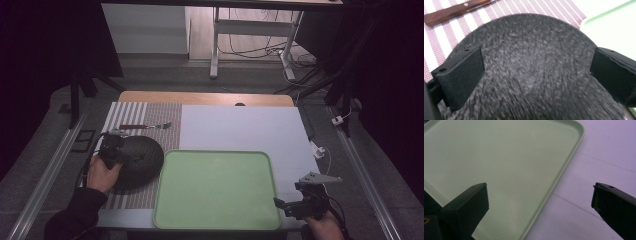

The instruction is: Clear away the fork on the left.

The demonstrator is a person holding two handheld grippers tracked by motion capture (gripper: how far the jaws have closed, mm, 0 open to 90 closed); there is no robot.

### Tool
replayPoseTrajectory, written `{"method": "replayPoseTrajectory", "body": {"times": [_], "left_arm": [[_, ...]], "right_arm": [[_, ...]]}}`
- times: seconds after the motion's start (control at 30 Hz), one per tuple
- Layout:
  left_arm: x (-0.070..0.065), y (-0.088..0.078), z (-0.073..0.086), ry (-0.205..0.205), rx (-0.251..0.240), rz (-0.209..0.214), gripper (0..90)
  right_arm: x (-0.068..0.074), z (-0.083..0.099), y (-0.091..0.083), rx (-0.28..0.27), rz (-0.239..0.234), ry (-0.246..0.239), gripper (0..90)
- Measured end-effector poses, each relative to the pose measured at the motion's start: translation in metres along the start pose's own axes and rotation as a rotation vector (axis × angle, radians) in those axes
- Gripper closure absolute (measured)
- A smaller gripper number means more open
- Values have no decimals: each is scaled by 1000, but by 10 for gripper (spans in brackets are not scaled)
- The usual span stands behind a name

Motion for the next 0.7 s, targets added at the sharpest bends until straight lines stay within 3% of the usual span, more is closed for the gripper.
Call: {"method": "replayPoseTrajectory", "body": {"times": [0.27,0.7], "left_arm": [[15,11,-14,-30,-15,9,0],[36,36,-32,-32,6,1,0]], "right_arm": [[0,0,0,5,-1,2,12],[0,0,0,4,-5,7,12]]}}
Point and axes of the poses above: each handheld gripper's, and its own axes: y roughly forward along the jaws, z roughly out of its underside, x roughly to its left, the point moved 3 cm from there along y, roughly forward along the jaws, and after that the axes turned 4 degrees about -x, right-handed, at the moved point
